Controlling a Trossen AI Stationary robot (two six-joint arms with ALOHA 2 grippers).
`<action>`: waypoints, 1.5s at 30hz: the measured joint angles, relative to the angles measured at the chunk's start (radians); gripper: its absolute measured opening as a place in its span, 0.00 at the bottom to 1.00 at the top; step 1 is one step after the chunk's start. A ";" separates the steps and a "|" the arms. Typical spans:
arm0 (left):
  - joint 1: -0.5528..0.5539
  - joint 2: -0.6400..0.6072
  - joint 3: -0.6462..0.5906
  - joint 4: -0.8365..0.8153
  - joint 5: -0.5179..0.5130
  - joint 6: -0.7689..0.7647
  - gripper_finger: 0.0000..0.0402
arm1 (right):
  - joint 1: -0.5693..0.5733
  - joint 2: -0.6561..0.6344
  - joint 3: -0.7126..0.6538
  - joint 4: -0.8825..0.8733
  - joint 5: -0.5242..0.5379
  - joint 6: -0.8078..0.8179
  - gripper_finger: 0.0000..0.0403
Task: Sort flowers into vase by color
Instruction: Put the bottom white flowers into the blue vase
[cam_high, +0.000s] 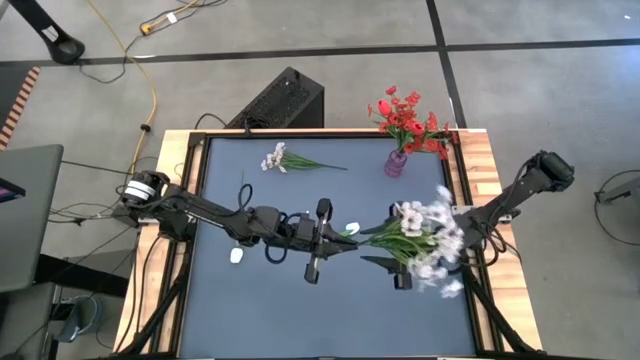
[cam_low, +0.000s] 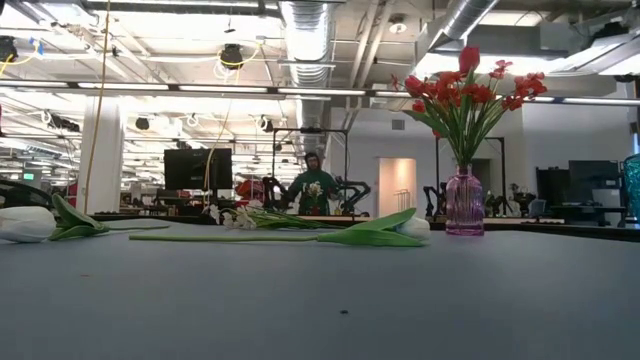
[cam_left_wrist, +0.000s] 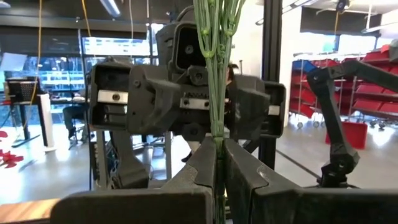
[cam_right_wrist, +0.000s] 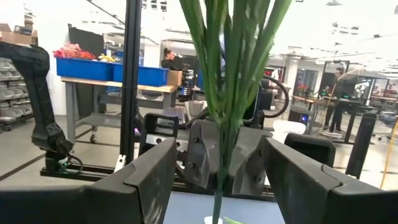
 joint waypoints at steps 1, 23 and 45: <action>0.000 0.000 0.000 -0.002 -0.003 -0.001 0.00 | -0.001 0.000 0.000 0.000 0.000 0.000 0.65; 0.033 -0.012 0.000 -0.162 0.044 0.030 0.24 | 0.023 -0.028 0.000 -0.108 0.127 0.069 0.07; 0.076 -0.101 -0.001 -0.511 0.060 -0.002 0.40 | 0.439 -0.380 0.000 -1.471 0.508 1.086 0.08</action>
